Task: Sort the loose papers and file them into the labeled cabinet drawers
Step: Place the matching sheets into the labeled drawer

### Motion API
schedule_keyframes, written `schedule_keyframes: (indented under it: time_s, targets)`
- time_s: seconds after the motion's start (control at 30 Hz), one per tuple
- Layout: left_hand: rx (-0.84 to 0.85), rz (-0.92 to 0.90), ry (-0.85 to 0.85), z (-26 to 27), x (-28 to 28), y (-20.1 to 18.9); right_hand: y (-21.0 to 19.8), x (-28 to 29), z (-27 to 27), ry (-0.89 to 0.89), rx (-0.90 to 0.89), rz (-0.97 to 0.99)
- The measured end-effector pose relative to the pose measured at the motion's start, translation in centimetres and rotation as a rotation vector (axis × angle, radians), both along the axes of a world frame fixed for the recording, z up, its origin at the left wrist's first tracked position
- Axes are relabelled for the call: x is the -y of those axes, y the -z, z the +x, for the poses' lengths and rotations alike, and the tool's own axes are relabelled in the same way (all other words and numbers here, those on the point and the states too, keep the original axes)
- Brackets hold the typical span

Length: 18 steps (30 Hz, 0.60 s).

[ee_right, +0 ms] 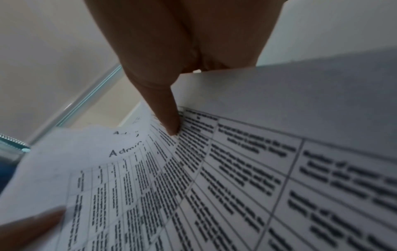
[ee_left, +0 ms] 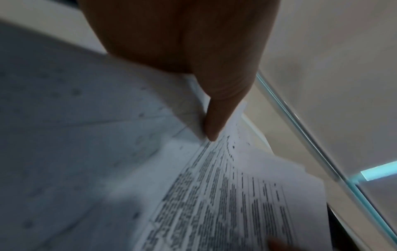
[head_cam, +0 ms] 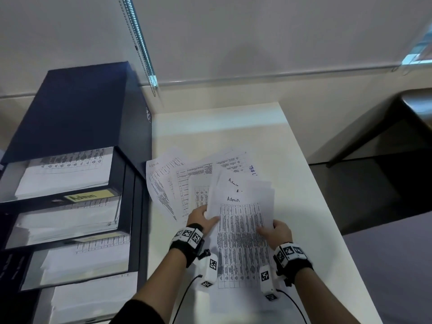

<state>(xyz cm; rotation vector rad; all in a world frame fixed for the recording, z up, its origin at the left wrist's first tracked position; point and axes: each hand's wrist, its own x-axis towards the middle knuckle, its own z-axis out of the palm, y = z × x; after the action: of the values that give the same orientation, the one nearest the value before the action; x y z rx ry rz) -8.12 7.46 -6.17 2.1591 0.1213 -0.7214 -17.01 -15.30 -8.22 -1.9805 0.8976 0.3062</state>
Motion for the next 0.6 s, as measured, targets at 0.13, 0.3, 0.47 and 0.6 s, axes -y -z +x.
schedule_keyframes:
  time_s: [0.13,0.3,0.47,0.6]
  targets:
    - [-0.084,0.002,0.135,-0.8,0.6,-0.7,-0.3,0.3,-0.6,0.084,0.185,0.000]
    - [-0.234,-0.137,0.113,-0.6,-0.3,-1.1,0.4,2.6,-0.8,0.156,0.232,0.192]
    - [-0.137,-0.034,0.212,-1.2,-0.3,-1.7,-0.4,2.1,-0.7,0.120,0.273,0.300]
    - [-0.022,-0.020,0.126,-0.9,0.2,-4.9,-3.1,1.5,0.7,0.128,0.414,0.368]
